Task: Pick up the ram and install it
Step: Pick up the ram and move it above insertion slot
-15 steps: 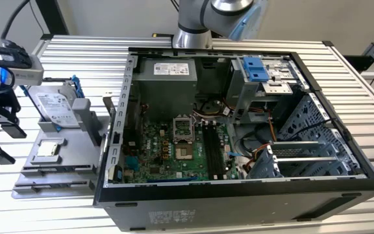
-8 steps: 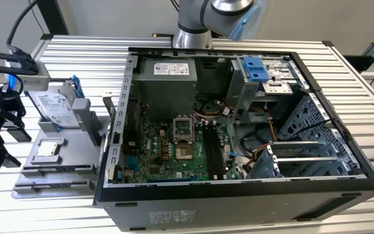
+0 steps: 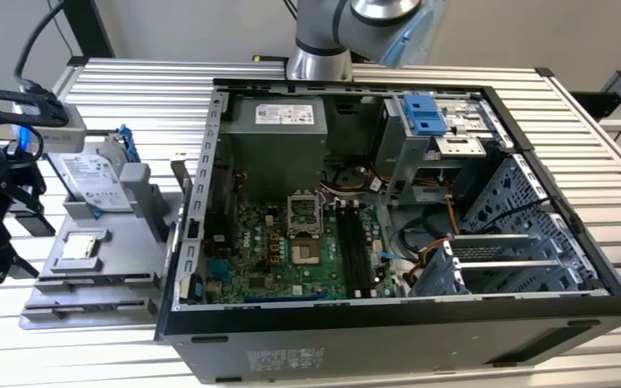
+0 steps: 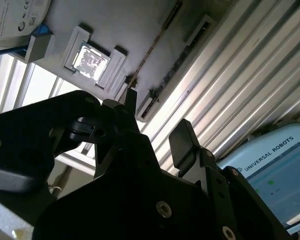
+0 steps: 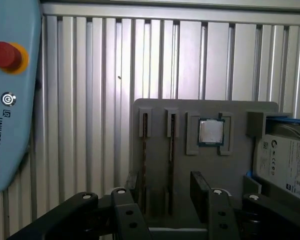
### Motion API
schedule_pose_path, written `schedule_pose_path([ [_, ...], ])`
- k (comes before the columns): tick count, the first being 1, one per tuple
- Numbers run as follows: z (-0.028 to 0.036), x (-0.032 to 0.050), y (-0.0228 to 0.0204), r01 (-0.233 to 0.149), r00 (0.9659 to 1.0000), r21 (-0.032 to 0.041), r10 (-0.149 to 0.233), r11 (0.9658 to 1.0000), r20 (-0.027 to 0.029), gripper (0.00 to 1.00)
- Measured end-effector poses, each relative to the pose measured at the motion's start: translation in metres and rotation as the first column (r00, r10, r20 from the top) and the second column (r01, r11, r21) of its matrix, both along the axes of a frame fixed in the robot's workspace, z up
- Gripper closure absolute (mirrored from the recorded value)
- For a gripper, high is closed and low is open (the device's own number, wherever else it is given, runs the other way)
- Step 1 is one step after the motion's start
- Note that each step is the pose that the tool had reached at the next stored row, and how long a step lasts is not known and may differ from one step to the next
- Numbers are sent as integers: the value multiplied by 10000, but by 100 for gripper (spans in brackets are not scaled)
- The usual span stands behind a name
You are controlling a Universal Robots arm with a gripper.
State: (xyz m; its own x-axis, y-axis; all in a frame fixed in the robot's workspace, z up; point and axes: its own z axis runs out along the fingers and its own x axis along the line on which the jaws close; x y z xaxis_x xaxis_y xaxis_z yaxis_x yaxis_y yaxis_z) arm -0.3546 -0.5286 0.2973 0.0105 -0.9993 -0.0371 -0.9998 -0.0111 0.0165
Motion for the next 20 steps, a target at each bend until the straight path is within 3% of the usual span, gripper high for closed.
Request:
schedule_pose_path([
  [8, -113, 63, 0, 0, 10000, -1, 0, 10000, 0, 0],
  [20, -313, 67, -3, 0, 10000, -15, 0, 10000, 0, 0],
])
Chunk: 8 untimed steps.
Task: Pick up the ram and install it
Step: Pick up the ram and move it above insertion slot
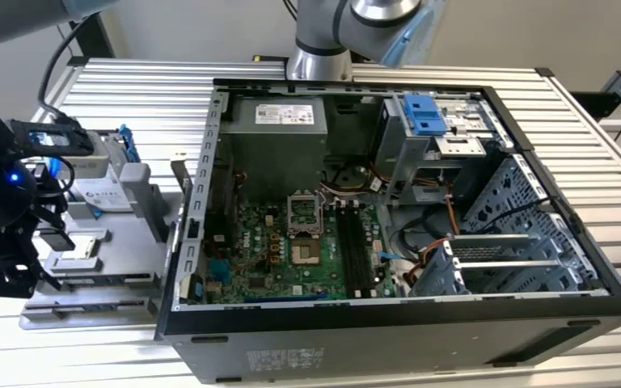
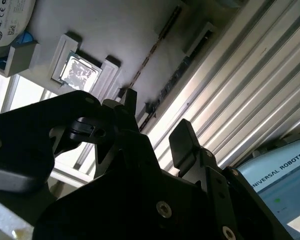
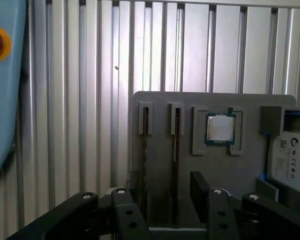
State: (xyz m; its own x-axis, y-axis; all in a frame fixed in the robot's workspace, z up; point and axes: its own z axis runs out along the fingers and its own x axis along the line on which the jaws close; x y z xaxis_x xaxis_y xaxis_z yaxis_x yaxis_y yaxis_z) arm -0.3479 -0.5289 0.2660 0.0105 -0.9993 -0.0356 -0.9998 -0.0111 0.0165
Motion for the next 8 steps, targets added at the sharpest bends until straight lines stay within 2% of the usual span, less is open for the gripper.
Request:
schedule_pose_path([
  [8, -27, 4, -3, 1, 10000, 0, -1, 10000, 0, 0],
])
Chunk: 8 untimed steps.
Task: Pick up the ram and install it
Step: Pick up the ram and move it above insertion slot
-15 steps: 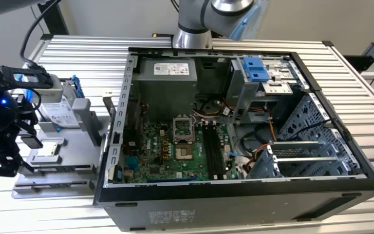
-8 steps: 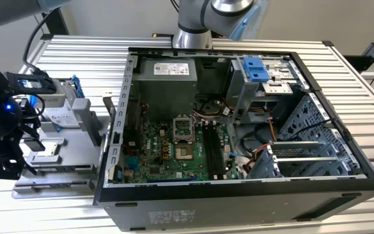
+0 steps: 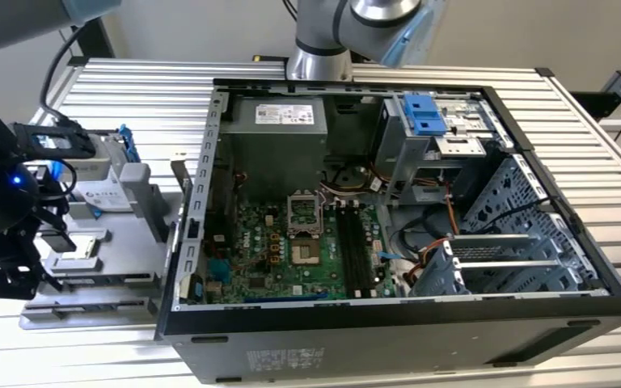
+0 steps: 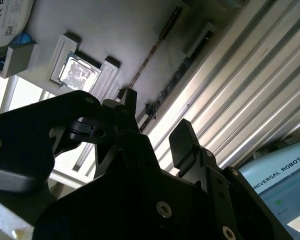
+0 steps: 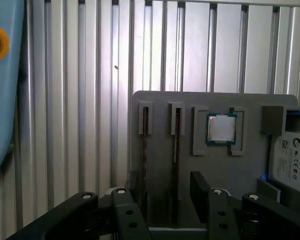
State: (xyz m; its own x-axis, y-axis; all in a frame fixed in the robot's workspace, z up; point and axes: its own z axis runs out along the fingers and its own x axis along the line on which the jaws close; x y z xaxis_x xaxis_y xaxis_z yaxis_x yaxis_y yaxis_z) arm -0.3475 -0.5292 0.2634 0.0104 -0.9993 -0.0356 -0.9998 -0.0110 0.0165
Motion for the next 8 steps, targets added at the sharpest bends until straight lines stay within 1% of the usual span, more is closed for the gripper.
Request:
schedule_pose_path([
  [4, -51, 14, -22, -1, 10000, -1, 1, 10000, -1, 0],
  [8, -125, 17, -42, 0, 10000, 0, 0, 10000, 0, 0],
])
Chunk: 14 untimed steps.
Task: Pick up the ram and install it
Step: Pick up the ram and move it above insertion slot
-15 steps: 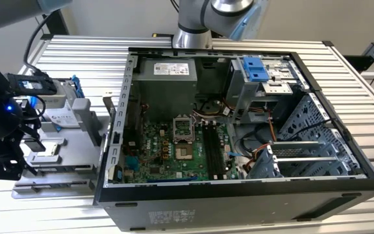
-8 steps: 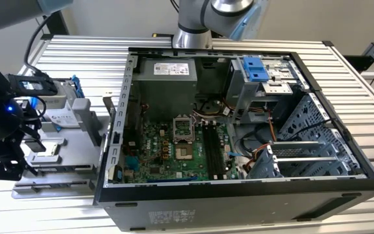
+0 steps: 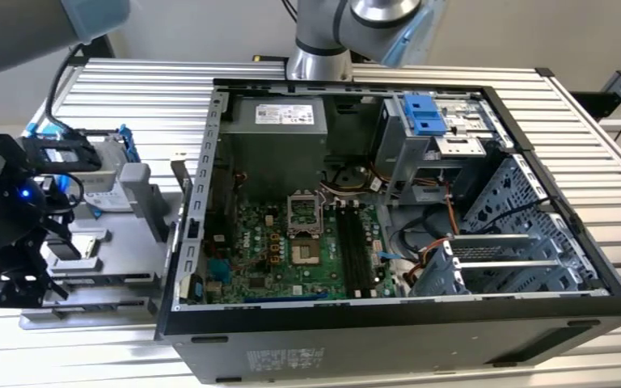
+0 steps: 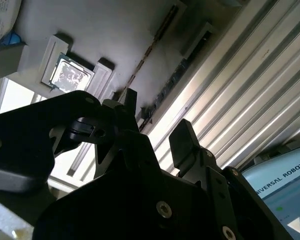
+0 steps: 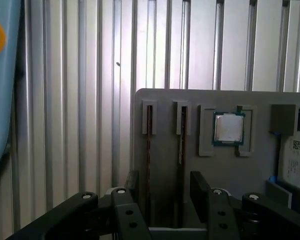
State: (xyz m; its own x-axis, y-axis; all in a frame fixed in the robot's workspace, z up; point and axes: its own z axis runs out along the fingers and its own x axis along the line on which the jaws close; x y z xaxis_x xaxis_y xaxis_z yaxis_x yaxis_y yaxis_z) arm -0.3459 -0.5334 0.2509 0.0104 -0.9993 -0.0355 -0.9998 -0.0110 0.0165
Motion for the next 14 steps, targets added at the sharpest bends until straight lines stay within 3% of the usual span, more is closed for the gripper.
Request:
schedule_pose_path([
  [10, -172, 7, -28, -1, 10000, -2, 1, 10000, -1, 0],
  [14, -209, 8, -58, -1, 10000, -1, 1, 10000, 0, 0],
])
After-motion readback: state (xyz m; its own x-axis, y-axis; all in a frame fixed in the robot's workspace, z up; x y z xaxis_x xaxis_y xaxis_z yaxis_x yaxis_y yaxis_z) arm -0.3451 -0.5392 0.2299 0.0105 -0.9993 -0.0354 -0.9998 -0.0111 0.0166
